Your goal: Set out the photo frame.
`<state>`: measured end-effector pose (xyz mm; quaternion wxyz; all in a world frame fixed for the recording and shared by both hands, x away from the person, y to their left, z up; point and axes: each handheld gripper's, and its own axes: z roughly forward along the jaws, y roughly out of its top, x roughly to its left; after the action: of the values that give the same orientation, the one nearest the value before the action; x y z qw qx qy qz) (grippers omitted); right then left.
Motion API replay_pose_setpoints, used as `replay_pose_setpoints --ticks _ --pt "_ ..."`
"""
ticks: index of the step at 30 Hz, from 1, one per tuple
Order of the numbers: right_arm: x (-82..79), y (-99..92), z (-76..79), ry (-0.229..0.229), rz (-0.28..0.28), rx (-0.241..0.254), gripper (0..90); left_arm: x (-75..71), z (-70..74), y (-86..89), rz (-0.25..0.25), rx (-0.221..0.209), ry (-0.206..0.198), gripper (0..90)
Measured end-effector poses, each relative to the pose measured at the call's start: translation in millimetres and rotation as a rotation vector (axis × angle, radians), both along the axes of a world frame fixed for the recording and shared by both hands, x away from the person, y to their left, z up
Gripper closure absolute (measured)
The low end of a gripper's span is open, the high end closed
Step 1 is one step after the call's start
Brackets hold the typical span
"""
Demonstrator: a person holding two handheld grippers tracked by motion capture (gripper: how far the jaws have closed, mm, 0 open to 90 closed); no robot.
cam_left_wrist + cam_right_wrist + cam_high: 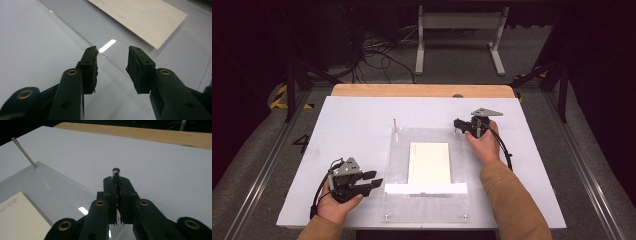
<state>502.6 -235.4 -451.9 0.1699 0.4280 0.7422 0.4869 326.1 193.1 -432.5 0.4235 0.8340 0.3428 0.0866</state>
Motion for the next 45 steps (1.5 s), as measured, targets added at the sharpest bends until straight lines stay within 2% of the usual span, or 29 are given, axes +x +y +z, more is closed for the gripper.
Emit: replay_pose_setpoints --ticks 2,3,4,8,12,15,17,19,24,27,28,34,35,36,37,40,45 --pt "3.5 -0.8 0.7 0.017 0.003 0.008 85.4 0.9 -0.2 3.0 0.014 -0.012 -0.006 54.7" --pt "5.2 -1.1 0.9 0.030 0.002 0.018 85.4 0.9 -0.2 3.0 0.014 -0.012 -0.006 52.9" --pt "6.9 -2.0 0.2 0.035 0.005 0.032 85.3 0.9 -0.2 4.6 0.019 -0.012 -0.029 50.3" --pt "10.8 -4.7 -3.5 0.052 0.003 0.081 85.2 1.0 -0.1 7.2 0.032 -0.028 -0.042 45.4" --pt "15.4 -4.6 -3.2 0.072 0.000 0.091 85.5 1.7 -0.3 13.5 0.054 -0.032 -0.062 39.5" --pt "18.3 -5.4 -3.1 0.090 -0.001 0.103 85.6 1.2 -1.4 17.4 0.053 -0.024 -0.083 35.8" --pt "19.6 -6.0 -3.5 0.098 -0.001 0.112 85.6 0.3 -1.4 18.4 0.034 -0.029 -0.103 33.1" --pt "20.9 -6.5 -3.8 0.104 -0.001 0.121 85.5 -1.7 -0.6 17.8 -0.003 -0.061 -0.121 31.2" --pt "23.3 -6.6 -2.9 0.123 -0.003 0.126 85.6 -3.9 -0.6 13.8 -0.058 -0.056 -0.189 23.2" --pt "24.1 -6.8 -3.0 0.130 -0.003 0.132 85.5 -4.7 -0.7 11.9 -0.078 -0.063 -0.203 17.1" --pt "24.4 -6.9 -3.2 0.131 -0.003 0.134 85.5 -5.6 -1.2 8.4 -0.096 -0.064 -0.223 15.3" --pt "25.7 -6.8 -3.4 0.146 -0.012 0.150 85.5 -6.1 -1.6 -5.4 -0.105 -0.048 -0.309 9.0" --pt "25.7 -6.8 -3.4 0.146 -0.012 0.150 85.5 -6.1 -1.6 -5.4 -0.105 -0.048 -0.309 8.9" --pt "26.2 -6.7 -3.6 0.149 -0.018 0.152 85.5 -4.3 -0.7 -10.1 -0.118 -0.066 -0.325 8.8" --pt "26.2 -6.7 -3.6 0.149 -0.018 0.152 85.5 -4.3 -0.7 -10.1 -0.118 -0.066 -0.325 8.8" --pt "26.4 -7.4 -4.6 0.148 -0.015 0.160 85.4 0.2 0.5 -17.0 -0.147 -0.104 -0.351 8.8" --pt "26.3 -7.1 -4.4 0.150 -0.016 0.160 85.4 6.8 2.7 -27.9 -0.151 -0.143 -0.401 8.8"
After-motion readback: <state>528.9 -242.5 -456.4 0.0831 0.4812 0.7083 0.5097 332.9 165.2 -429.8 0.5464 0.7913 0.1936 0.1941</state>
